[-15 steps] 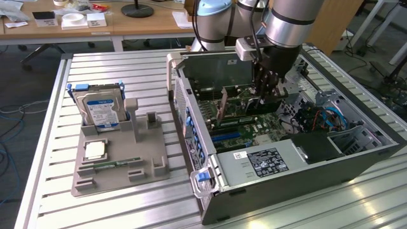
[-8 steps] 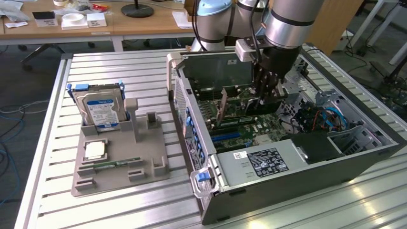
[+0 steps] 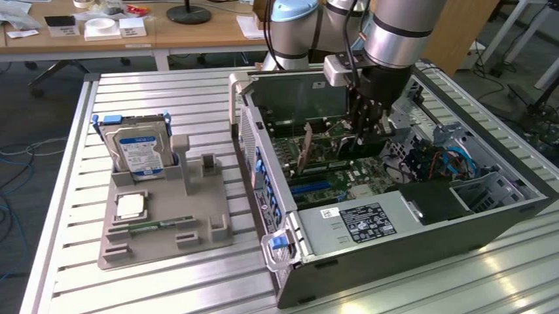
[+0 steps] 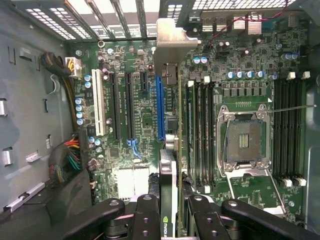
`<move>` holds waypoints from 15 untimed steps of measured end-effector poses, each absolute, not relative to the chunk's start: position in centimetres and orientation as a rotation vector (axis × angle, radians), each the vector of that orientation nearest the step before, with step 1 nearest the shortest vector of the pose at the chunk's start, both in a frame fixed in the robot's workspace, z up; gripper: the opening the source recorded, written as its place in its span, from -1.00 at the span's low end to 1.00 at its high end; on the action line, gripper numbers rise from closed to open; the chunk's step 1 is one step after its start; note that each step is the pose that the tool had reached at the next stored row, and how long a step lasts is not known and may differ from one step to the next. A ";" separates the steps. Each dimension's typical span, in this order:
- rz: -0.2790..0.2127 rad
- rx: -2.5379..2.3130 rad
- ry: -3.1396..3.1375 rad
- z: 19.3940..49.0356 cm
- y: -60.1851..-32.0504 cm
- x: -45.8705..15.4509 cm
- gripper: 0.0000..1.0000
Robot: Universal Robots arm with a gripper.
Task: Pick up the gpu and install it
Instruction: 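Insert the gpu into the slot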
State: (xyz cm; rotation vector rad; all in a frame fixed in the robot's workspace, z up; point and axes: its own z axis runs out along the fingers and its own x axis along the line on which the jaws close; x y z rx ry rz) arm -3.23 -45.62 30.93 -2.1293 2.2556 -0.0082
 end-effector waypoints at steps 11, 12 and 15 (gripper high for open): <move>-0.008 -2.130 2.255 29.8 -45.9 -3.6 -0.47; -0.008 -2.130 2.255 29.7 -45.9 -3.6 -0.47; -0.008 -2.130 2.255 29.6 -45.9 -3.7 -0.47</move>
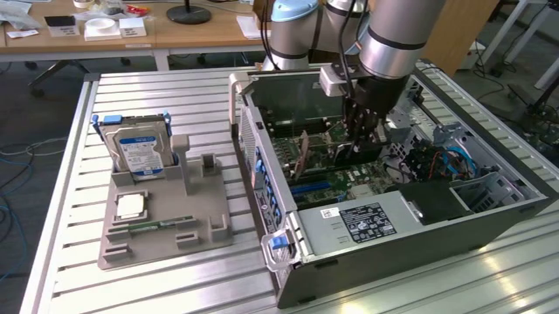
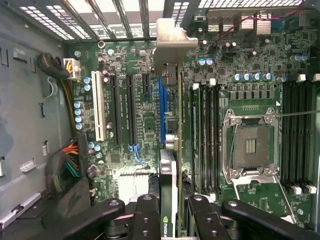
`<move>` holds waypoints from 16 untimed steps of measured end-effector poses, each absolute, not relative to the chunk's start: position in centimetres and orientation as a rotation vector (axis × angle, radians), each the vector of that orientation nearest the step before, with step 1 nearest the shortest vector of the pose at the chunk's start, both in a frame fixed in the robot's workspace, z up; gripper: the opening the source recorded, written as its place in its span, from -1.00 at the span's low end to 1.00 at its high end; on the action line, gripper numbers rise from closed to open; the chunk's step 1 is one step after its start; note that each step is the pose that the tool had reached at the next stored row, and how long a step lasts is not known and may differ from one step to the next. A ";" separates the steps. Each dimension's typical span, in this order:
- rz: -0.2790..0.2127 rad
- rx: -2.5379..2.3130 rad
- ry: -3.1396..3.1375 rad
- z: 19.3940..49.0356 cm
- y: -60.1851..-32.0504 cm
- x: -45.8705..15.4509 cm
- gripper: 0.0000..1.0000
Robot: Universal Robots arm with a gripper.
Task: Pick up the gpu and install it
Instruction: 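Insert the gpu into the slot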
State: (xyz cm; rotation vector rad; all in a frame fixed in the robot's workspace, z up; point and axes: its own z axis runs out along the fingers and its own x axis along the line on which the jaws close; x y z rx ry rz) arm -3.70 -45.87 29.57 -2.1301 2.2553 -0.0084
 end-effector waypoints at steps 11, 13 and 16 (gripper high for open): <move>-0.008 -2.130 2.255 29.4 -45.9 -5.0 -0.47; -0.008 -2.130 2.255 29.3 -45.9 -5.0 -0.47; -0.008 -2.130 2.255 29.1 -45.9 -5.1 -0.47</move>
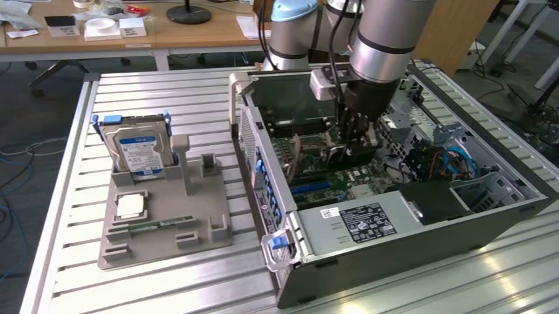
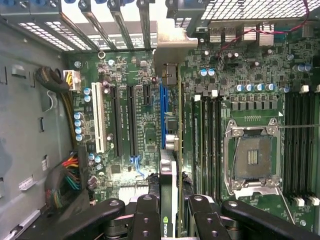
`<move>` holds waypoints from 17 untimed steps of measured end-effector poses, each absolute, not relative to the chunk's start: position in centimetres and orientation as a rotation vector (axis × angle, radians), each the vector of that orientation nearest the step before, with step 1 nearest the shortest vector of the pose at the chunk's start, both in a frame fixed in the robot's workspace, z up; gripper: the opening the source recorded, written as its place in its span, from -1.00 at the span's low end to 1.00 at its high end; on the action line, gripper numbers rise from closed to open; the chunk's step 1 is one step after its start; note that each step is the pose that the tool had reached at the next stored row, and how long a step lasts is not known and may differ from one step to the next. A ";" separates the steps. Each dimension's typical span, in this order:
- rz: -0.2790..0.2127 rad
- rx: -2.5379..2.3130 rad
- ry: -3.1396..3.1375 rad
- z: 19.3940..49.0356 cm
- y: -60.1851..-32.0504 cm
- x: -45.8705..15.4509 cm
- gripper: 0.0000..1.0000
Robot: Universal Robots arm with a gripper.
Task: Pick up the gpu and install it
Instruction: 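Insert the gpu into the slot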
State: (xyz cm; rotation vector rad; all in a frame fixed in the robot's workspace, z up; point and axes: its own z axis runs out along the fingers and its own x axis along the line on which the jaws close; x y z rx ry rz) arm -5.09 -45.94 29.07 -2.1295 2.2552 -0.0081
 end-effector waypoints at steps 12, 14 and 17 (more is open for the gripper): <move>-0.008 -2.130 2.255 28.8 -46.0 -5.3 -0.47; -0.008 -2.130 2.255 28.7 -46.0 -5.3 -0.47; -0.008 -2.130 2.255 28.7 -46.0 -5.3 -0.47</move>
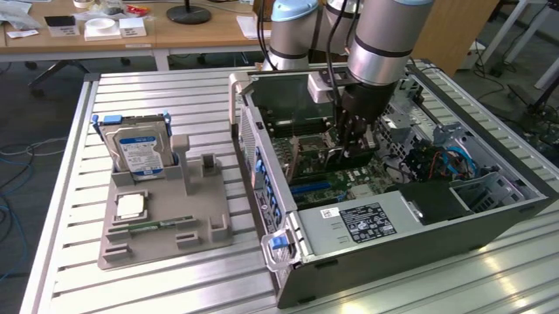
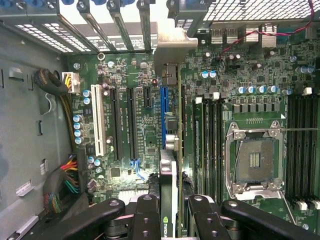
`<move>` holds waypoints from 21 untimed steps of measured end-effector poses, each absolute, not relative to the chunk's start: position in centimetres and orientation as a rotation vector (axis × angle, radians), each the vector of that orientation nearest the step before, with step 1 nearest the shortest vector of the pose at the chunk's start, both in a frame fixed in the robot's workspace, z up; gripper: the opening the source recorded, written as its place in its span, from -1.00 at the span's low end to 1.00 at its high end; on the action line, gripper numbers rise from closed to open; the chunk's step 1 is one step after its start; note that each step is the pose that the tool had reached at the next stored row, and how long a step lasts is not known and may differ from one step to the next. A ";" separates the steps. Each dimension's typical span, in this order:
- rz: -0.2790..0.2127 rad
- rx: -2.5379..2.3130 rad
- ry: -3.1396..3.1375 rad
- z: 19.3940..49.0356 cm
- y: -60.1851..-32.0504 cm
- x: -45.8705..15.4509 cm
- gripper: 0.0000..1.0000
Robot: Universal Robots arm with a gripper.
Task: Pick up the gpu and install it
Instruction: 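Insert the gpu into the slot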
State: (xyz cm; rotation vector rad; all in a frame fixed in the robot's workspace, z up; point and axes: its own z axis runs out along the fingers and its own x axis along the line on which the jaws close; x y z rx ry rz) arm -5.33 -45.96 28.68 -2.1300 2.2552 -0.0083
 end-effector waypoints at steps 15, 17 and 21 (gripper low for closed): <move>-0.008 -2.130 2.255 28.5 -46.0 -5.3 -0.47; -0.008 -2.130 2.255 28.3 -46.0 -5.3 -0.47; -0.008 -2.130 2.255 28.2 -46.0 -5.3 -0.47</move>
